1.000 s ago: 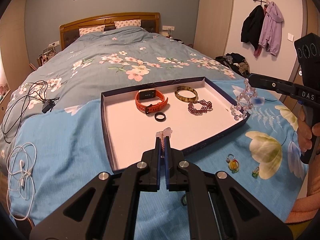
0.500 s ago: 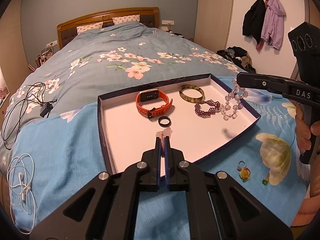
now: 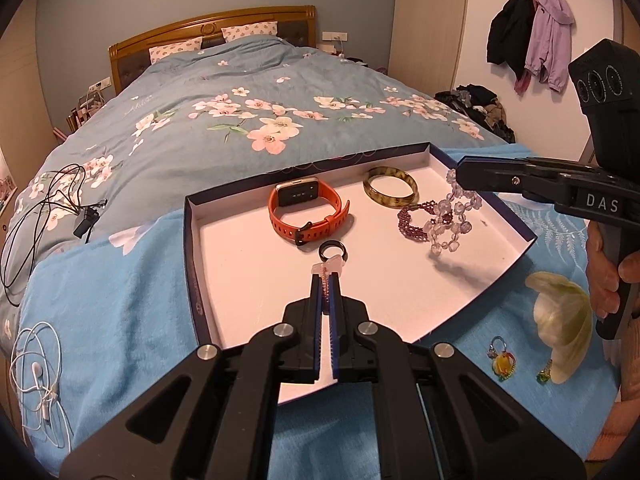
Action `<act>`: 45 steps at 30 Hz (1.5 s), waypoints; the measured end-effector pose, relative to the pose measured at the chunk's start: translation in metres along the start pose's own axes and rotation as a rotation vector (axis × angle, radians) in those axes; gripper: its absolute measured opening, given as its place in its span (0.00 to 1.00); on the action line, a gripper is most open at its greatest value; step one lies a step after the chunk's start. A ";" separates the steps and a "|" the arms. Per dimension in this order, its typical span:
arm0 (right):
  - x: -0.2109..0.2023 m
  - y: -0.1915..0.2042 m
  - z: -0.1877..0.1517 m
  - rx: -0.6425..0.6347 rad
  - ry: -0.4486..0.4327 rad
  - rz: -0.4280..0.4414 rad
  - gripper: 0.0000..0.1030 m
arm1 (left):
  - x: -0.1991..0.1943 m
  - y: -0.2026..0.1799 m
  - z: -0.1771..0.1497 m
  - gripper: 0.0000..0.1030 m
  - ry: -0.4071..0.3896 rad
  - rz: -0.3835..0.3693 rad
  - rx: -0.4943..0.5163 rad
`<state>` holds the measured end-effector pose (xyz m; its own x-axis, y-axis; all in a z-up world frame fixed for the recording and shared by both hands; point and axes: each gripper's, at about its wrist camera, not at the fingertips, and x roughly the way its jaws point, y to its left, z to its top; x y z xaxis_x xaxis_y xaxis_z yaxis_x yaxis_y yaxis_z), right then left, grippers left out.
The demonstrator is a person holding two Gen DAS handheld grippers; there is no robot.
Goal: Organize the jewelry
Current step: 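Carry the pink hair tie and clear bracelet into the box lid and open both tools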
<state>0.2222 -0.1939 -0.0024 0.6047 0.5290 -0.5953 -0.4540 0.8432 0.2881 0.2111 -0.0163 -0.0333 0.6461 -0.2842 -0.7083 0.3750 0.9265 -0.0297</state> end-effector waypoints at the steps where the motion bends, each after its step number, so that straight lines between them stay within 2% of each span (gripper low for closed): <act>1: 0.002 -0.001 0.000 0.006 0.004 0.004 0.07 | 0.003 0.000 0.001 0.03 0.004 0.001 0.000; 16: 0.018 -0.028 -0.003 0.061 0.039 -0.045 0.07 | 0.038 -0.004 0.006 0.03 0.076 0.007 0.013; 37: 0.024 -0.044 -0.005 0.102 0.047 -0.091 0.07 | 0.059 -0.009 0.012 0.04 0.112 0.017 0.024; 45: 0.030 -0.050 -0.005 0.116 0.058 -0.119 0.08 | 0.064 -0.009 0.015 0.09 0.119 0.019 0.022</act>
<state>0.2597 -0.2209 -0.0383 0.6098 0.4209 -0.6715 -0.3003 0.9068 0.2957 0.2589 -0.0461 -0.0675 0.5703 -0.2345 -0.7872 0.3791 0.9254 -0.0009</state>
